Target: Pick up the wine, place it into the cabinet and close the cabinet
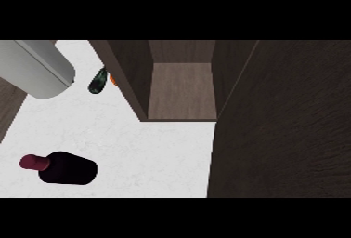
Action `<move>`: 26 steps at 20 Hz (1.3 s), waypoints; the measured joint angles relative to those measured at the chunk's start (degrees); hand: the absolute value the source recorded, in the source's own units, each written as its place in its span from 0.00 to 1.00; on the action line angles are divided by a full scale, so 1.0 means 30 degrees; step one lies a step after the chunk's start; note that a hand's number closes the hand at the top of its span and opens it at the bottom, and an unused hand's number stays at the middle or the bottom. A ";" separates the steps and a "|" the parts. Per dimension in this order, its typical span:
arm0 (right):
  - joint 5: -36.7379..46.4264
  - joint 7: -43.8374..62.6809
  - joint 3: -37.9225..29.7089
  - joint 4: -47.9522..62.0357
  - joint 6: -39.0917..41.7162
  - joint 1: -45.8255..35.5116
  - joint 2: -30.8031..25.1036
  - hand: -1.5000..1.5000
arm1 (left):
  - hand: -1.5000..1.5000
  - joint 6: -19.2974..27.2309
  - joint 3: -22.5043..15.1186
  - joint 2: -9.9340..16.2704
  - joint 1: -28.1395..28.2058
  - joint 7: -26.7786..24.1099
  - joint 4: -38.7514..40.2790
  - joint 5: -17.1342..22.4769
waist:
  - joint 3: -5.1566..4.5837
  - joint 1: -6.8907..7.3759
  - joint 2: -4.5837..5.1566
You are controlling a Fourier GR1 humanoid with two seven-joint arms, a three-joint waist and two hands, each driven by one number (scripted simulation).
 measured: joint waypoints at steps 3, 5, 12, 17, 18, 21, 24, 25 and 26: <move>-0.0043 0.0288 -0.0389 -0.0114 0.0042 -0.0190 -0.0068 0.00 | 0.00 -0.0125 0.0337 -0.0002 -0.0717 0.0537 0.1084 0.0237 | -0.0005 -0.0015 -0.0002; 0.0037 0.0257 -0.0097 -0.0166 0.0052 0.0008 0.0055 0.00 | 0.00 0.0072 0.0614 0.0403 -0.1412 0.0970 0.1936 0.0579 | -0.0004 -0.0061 0.0000; 0.0167 0.0570 -0.0023 -0.0333 0.0121 0.0030 0.0190 0.00 | 0.00 0.0368 -0.0067 0.0247 -0.3629 0.2562 0.3991 -0.0224 | -0.0008 -0.0107 0.0006; 0.0381 0.0597 0.0548 -0.0455 0.0114 0.0272 0.0418 0.00 | 0.00 -0.0101 -0.0941 -0.0319 -0.5357 0.3370 0.5842 -0.1370 | -0.0013 -0.0127 0.0005; 0.0357 0.0661 0.0323 -0.0556 0.0198 0.0404 0.0291 0.00 | 0.00 -0.0417 -0.1034 -0.0580 -0.5460 0.3403 0.6138 -0.1777 | -0.0015 -0.0143 -0.0004; 0.0463 0.0884 0.0404 -0.0577 0.0171 0.0176 0.0316 0.00 | 0.00 -0.1036 -0.1531 -0.1284 -0.6433 0.3567 0.7402 -0.3109 | -0.0017 -0.0157 0.0003; 0.0524 0.0802 0.0105 -0.0519 0.0349 0.0113 0.0323 0.00 | 0.00 -0.1710 -0.1733 -0.2014 -0.7161 0.3645 0.8458 -0.4205 | -0.0015 -0.0109 0.0009; 0.0517 0.0977 -0.0114 -0.0495 0.0369 -0.0201 0.0257 0.00 | 0.00 -0.1713 -0.1859 -0.2204 -0.7635 0.3701 0.8850 -0.4596 | -0.0015 -0.0105 0.0014; 0.0498 0.0991 -0.0264 -0.0498 0.0440 -0.0173 0.0254 0.00 | 0.00 -0.1697 -0.1948 -0.2306 -0.8072 0.3789 0.9203 -0.4840 | -0.0016 -0.0113 0.0015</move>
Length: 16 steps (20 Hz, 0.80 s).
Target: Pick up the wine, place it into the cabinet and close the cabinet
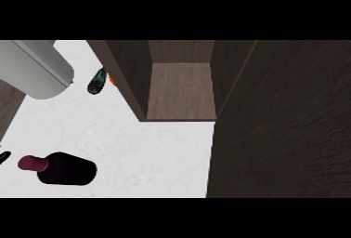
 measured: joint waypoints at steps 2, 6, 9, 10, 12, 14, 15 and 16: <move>0.0027 0.0317 -0.0072 -0.0015 -0.0024 -0.0363 -0.0024 0.00 | 0.00 -0.0260 -0.0071 -0.0244 -0.0400 0.0117 0.0675 -0.0404 | 0.0000 0.0021 -0.0001; 0.0187 0.0447 0.0460 -0.0182 -0.0182 -0.0104 0.0236 0.00 | 0.00 -0.0914 0.0256 -0.1675 -0.1334 -0.0801 0.2138 -0.2782 | -0.0003 -0.0001 -0.0015; 0.0212 0.0618 0.0199 -0.0217 -0.0163 -0.0352 0.0204 0.00 | 0.00 -0.1266 0.0726 -0.2071 -0.2237 -0.1417 0.3407 -0.4022 | -0.0004 -0.0009 -0.0011; 0.0198 0.0725 0.0047 -0.0231 -0.0115 -0.0398 0.0149 0.00 | 0.00 -0.1571 0.0862 -0.2300 -0.2481 -0.1780 0.3898 -0.4623 | -0.0005 -0.0010 -0.0009; 0.0259 0.0932 0.0259 -0.0233 -0.0237 -0.0650 0.0279 0.00 | 0.00 -0.1759 0.0968 -0.2592 -0.3130 -0.2197 0.4758 -0.5596 | -0.0006 -0.0015 -0.0006; 0.0319 0.0846 0.0406 -0.0224 -0.0244 -0.0616 0.0417 0.00 | 0.00 -0.2102 0.1060 -0.2964 -0.3799 -0.2858 0.5846 -0.6762 | -0.0006 -0.0027 -0.0002; 0.0347 0.0996 0.0405 -0.0238 -0.0301 -0.0713 0.0422 0.00 | 0.00 -0.2350 0.1217 -0.3066 -0.3873 -0.3257 0.6238 -0.7286 | -0.0008 -0.0013 -0.0003; 0.0394 0.1182 0.0526 -0.0230 -0.0414 -0.0932 0.0488 0.00 | 0.00 -0.2353 0.1227 -0.3061 -0.4036 -0.3282 0.6469 -0.7469 | -0.0006 0.0006 -0.0003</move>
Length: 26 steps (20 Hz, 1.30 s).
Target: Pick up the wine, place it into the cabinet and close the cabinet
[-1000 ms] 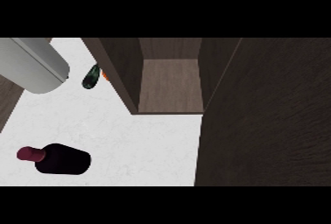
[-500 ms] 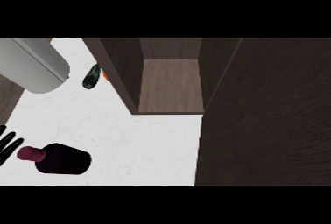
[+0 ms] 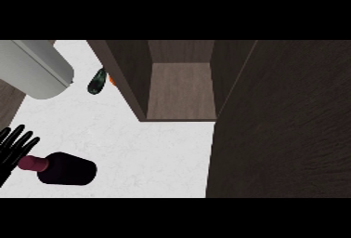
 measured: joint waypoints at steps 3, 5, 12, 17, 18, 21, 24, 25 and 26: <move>0.0056 0.0107 -0.0131 0.0044 -0.0002 -0.0165 0.0087 0.00 | 0.00 -0.0480 0.0184 -0.0199 -0.0252 -0.0876 0.1072 -0.1141 | 0.0001 0.0027 0.0002; 0.0078 0.0063 0.0017 -0.0033 0.0140 0.0209 0.0078 0.00 | 0.00 -0.0491 0.0087 -0.0549 -0.0276 -0.1267 0.1253 -0.2018 | 0.0005 0.0015 -0.0006; 0.0165 0.0542 -0.0053 -0.0065 -0.0046 -0.0302 0.0198 0.00 | 0.00 -0.0568 0.0029 -0.0751 -0.1156 -0.2799 0.3199 -0.4439 | -0.0002 -0.0006 -0.0004; 0.0189 0.0703 -0.0294 -0.0074 -0.0025 -0.0515 0.0170 0.00 | 0.00 -0.0452 -0.0023 -0.0690 -0.1682 -0.3855 0.4599 -0.5634 | -0.0005 -0.0035 -0.0004; 0.0190 0.0817 -0.0368 -0.0084 -0.0023 -0.0596 0.0136 0.00 | 0.00 -0.0416 -0.0061 -0.0672 -0.1730 -0.3852 0.4677 -0.5654 | -0.0006 -0.0024 -0.0006; 0.0199 0.0794 -0.0327 -0.0085 0.0052 -0.0593 0.0159 0.00 | 0.00 -0.0164 -0.0252 -0.0720 -0.1936 -0.4574 0.5338 -0.6518 | -0.0006 -0.0040 -0.0005; 0.0250 0.0681 -0.0212 0.0033 0.0067 -0.0738 0.0287 0.00 | 0.00 0.0163 -0.0576 -0.0773 -0.2180 -0.5373 0.6031 -0.7430 | -0.0012 -0.0039 0.0001; 0.0241 0.0465 -0.0334 0.0034 0.0256 -0.0548 0.0229 0.00 | 0.00 0.0269 -0.0642 -0.0755 -0.2326 -0.5470 0.6187 -0.7513 | -0.0010 -0.0044 0.0002; 0.0244 0.0438 -0.0302 0.0015 0.0251 -0.0505 0.0266 0.00 | 0.00 0.0366 -0.0681 -0.0647 -0.2467 -0.5701 0.6497 -0.7699 | -0.0009 -0.0062 0.0002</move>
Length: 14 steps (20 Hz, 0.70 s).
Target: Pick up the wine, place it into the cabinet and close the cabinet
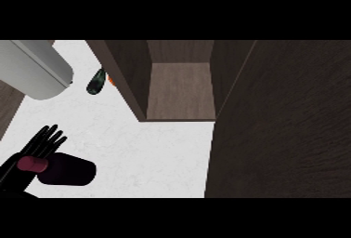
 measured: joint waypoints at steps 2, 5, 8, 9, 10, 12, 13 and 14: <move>-0.0058 0.0019 -0.0468 0.0062 0.0211 -0.0085 -0.0157 0.00 | 0.00 0.0284 -0.0287 -0.0039 -0.0211 -0.0406 0.0430 -0.0475 | 0.0001 0.0006 0.0005; -0.0081 -0.0227 -0.0527 0.0103 0.0327 0.0060 -0.0005 0.00 | 0.00 0.0638 -0.0631 -0.0097 -0.0354 -0.0846 0.0779 -0.0831 | 0.0005 0.0010 0.0005; -0.0021 -0.0148 -0.0072 0.0030 0.0191 0.0223 0.0224 0.00 | 0.00 0.0977 -0.1037 -0.0055 -0.0133 -0.1599 0.1248 -0.1381 | -0.0003 0.0004 -0.0009; -0.0029 -0.0175 -0.0059 0.0003 0.0241 0.0258 0.0213 0.00 | 0.00 0.1177 -0.1178 -0.0061 -0.0239 -0.1896 0.1562 -0.1618 | -0.0004 -0.0025 -0.0006; -0.0041 -0.0043 -0.0191 0.0014 0.0272 0.0050 0.0137 0.00 | 0.00 0.1384 -0.1371 -0.0121 -0.0345 -0.2139 0.1843 -0.1847 | -0.0005 -0.0024 -0.0001; -0.0047 -0.0013 -0.0235 -0.0017 0.0345 0.0216 0.0097 0.00 | 0.00 0.1607 -0.1724 -0.0181 -0.0275 -0.2453 0.1974 -0.2036 | -0.0004 -0.0027 -0.0009; -0.0046 -0.0120 -0.0129 -0.0033 0.0385 0.0395 0.0155 0.00 | 0.00 0.1675 -0.1814 -0.0082 -0.0388 -0.2632 0.2223 -0.2079 | -0.0005 -0.0059 -0.0010; -0.0037 -0.0062 0.0029 -0.0069 0.0338 0.0438 0.0203 0.00 | 0.00 0.1667 -0.1876 0.0074 -0.0556 -0.2664 0.2522 -0.2031 | -0.0007 -0.0095 -0.0014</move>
